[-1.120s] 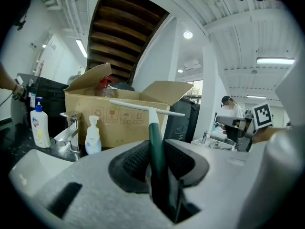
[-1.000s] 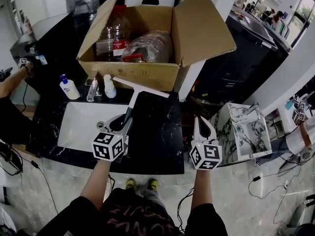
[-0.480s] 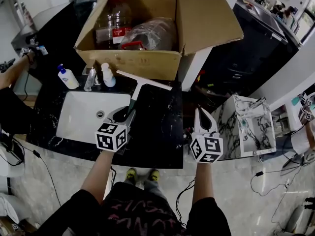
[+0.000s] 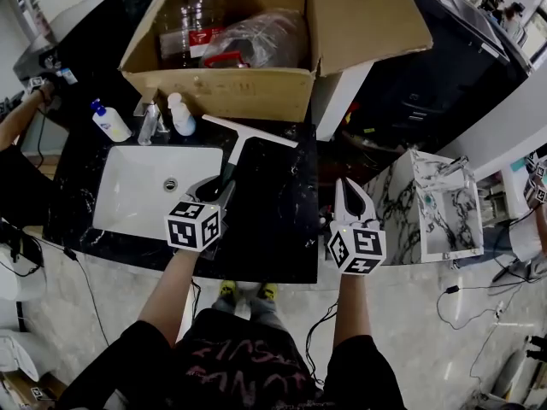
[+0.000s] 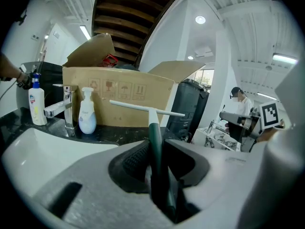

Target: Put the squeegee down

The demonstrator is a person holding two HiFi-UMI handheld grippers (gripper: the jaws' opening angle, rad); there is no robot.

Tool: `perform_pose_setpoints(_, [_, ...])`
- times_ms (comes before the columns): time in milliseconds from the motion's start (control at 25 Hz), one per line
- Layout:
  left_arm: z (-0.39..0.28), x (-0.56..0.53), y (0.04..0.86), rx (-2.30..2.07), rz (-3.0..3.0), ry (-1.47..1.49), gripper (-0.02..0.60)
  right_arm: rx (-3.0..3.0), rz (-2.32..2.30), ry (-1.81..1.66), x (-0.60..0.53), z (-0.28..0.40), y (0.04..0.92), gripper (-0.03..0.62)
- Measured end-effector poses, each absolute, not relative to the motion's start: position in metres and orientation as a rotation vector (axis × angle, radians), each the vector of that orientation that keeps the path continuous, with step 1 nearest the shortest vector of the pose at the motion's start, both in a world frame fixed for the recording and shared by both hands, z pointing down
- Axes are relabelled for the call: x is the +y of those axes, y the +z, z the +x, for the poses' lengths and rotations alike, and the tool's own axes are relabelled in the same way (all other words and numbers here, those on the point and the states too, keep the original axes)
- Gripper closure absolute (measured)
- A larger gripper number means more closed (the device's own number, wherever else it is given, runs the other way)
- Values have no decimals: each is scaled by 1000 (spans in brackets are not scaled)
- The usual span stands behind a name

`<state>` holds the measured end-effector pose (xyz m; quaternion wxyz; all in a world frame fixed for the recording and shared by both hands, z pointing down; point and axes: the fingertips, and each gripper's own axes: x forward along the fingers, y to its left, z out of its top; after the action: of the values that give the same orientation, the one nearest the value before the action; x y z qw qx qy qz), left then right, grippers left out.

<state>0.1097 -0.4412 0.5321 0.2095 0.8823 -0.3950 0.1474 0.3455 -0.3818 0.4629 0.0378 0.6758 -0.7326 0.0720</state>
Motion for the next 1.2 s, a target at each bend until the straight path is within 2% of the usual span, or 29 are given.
perform_pose_setpoints(1200, [129,-417,611,-1043,2308,569,480,-2235,2002,366,-377,359,527,589])
